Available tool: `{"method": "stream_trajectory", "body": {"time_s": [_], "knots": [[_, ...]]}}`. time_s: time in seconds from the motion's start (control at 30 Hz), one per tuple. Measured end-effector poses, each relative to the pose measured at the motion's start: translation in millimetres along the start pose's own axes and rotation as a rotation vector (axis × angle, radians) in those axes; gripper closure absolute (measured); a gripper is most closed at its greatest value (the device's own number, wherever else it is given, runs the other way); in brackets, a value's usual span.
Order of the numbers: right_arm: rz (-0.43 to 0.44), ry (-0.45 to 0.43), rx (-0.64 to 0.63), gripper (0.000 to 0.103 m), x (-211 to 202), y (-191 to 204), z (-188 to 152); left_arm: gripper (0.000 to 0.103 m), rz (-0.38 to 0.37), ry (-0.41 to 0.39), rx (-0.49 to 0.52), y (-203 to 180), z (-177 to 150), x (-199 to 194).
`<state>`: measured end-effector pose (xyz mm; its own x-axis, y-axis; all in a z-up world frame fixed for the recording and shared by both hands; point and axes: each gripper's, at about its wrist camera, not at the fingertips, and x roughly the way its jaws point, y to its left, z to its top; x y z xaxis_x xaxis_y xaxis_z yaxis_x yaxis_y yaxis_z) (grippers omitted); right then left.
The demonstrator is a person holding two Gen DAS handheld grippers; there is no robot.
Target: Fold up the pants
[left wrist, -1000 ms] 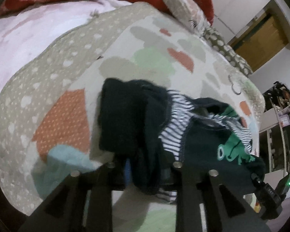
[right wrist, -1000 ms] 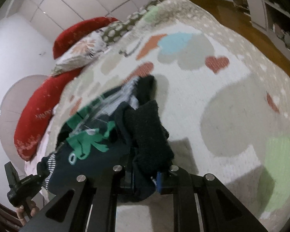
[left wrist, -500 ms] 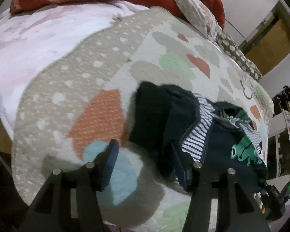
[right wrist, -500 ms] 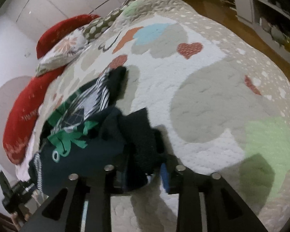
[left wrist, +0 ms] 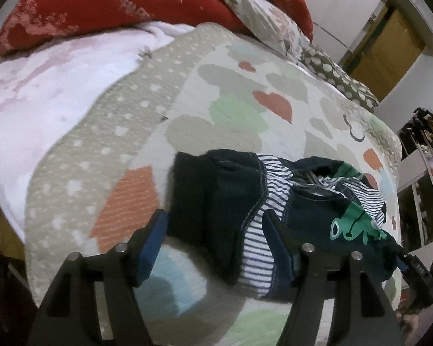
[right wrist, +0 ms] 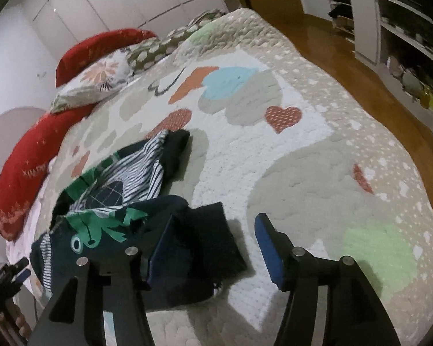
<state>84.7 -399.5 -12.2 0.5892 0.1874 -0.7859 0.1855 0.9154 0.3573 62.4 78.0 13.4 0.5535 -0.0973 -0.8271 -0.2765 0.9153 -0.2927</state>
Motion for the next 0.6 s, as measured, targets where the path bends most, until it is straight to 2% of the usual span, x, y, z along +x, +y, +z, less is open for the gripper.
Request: {"method": "stream_trajectory", "body": {"time_s": [0.17, 0.23, 0.4, 0.6], "knots": [[-0.007, 0.013, -0.051, 0.04, 11, 12, 11, 0.034, -0.005, -0.018, 0.063, -18, 18, 4], [-0.018, 0.022, -0.082, 0.038, 18, 19, 19, 0.028, -0.002, -0.028, 0.095, -27, 26, 7], [-0.025, 0.044, -0.147, 0.035, 34, 36, 35, 0.028, -0.023, 0.023, 0.137, -41, 47, 25], [-0.062, 0.082, -0.25, 0.033, 63, 54, 54, 0.027, 0.011, 0.098, 0.33, -81, 55, 64]]}}
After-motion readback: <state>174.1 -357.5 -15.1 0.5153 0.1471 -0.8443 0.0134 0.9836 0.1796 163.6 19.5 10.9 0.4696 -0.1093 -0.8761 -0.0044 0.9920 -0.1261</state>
